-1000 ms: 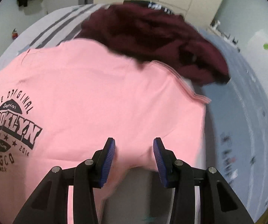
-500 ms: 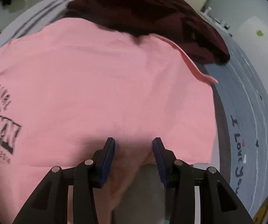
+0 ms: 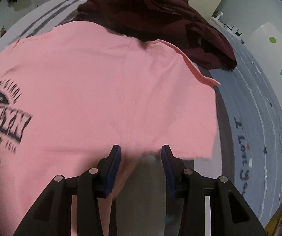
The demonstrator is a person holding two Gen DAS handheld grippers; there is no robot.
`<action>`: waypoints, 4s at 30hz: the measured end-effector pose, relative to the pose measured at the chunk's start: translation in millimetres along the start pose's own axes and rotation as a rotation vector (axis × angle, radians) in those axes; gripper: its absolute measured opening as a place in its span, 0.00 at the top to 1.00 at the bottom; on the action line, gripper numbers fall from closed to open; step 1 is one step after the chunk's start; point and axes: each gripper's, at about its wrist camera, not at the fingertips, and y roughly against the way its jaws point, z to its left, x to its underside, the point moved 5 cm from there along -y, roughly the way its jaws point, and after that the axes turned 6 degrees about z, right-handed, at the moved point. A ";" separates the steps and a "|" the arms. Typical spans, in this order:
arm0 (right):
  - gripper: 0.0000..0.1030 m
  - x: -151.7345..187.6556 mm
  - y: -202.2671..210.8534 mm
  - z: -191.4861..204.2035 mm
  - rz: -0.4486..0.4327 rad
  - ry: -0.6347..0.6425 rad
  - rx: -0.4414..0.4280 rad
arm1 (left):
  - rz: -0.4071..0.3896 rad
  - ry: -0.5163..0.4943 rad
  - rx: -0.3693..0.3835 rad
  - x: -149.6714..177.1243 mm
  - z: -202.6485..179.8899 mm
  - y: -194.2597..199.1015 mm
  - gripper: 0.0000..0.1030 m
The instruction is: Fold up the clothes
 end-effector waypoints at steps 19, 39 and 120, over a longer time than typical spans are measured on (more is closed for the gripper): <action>0.61 153.4 33.3 20.1 0.059 -0.072 -0.248 | 0.137 0.015 0.302 264.0 -71.3 95.7 0.30; 0.59 268.2 61.2 33.6 0.067 -0.006 -0.382 | 0.172 -0.088 0.307 383.8 -86.0 145.6 0.95; 0.46 99.3 46.2 -53.1 -0.181 -0.179 -0.228 | -0.018 -0.017 0.239 96.5 -83.5 134.8 0.61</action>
